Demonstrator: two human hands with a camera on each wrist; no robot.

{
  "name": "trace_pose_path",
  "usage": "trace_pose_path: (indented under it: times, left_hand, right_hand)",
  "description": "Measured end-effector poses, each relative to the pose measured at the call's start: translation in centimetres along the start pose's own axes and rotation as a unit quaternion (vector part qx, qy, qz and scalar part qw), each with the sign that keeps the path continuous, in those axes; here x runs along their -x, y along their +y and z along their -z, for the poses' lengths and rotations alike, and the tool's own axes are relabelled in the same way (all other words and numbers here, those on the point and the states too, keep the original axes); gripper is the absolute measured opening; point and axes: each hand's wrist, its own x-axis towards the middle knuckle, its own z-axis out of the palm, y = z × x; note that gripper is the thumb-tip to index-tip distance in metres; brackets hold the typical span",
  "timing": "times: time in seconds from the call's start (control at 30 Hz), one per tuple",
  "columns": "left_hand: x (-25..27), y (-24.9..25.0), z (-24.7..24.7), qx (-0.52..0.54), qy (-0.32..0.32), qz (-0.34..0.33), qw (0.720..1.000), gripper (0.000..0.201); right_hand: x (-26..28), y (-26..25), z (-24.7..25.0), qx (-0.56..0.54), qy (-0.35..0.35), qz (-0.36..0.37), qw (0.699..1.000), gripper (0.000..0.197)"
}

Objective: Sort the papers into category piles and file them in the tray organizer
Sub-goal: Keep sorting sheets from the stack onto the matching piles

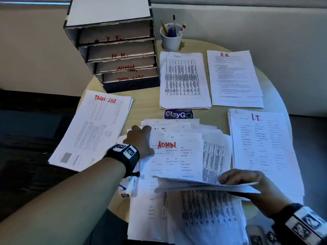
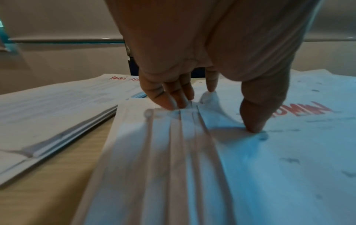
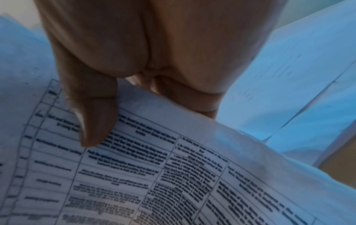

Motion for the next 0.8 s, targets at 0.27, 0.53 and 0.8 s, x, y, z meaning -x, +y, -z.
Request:
trace_pose_path:
  times: [0.27, 0.53, 0.8]
  left_hand:
    - [0.6, 0.4, -0.4, 0.064, -0.003, -0.018, 0.998, 0.088]
    - [2.4, -0.6, -2.0, -0.005, 0.042, -0.041, 0.998, 0.065]
    - [0.7, -0.5, -0.8, -0.046, -0.005, -0.009, 0.999, 0.069]
  right_hand:
    - [-0.6, -2.9, -2.2, 0.062, 0.038, 0.036, 0.997, 0.060]
    - [-0.9, -2.9, -2.1, 0.033, 0.059, 0.010, 0.998, 0.054]
    - [-0.7, -2.5, -2.6, 0.059, 0.056, 0.021, 0.997, 0.060]
